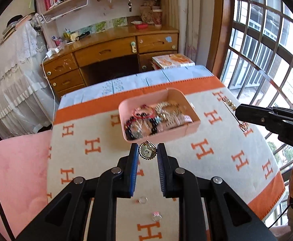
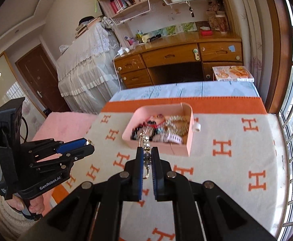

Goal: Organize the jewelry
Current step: 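Carry the gold pendant and pearl pin into the pink box and release both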

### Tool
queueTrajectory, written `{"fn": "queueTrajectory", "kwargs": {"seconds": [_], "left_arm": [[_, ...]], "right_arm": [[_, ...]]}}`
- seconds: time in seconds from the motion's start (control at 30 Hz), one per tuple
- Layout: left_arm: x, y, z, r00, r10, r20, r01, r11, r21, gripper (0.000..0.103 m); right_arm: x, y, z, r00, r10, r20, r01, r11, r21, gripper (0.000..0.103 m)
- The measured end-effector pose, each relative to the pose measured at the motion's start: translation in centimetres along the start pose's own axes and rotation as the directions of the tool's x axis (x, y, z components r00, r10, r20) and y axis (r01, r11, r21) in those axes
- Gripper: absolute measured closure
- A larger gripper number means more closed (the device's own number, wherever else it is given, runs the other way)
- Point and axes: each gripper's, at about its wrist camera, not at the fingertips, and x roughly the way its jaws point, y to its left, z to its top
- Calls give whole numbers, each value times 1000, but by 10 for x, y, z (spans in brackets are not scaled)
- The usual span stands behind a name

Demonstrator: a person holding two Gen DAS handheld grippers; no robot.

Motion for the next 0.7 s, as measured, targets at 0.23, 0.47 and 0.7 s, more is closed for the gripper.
{"fn": "queueTrajectory", "kwargs": {"seconds": [0.23, 0.47, 0.7], "left_arm": [[29, 40, 72, 999, -41, 2, 41, 991, -127, 86], [112, 46, 82, 992, -68, -103, 49, 983, -174, 86], [145, 43, 67, 991, -53, -122, 35, 988, -152, 48]], "right_arm": [[34, -3, 76, 1000, 0, 9, -1, 994, 106, 96], [114, -18, 83, 988, -38, -146, 63, 983, 171, 95], [163, -25, 71, 974, -46, -223, 92, 976, 198, 95]]}}
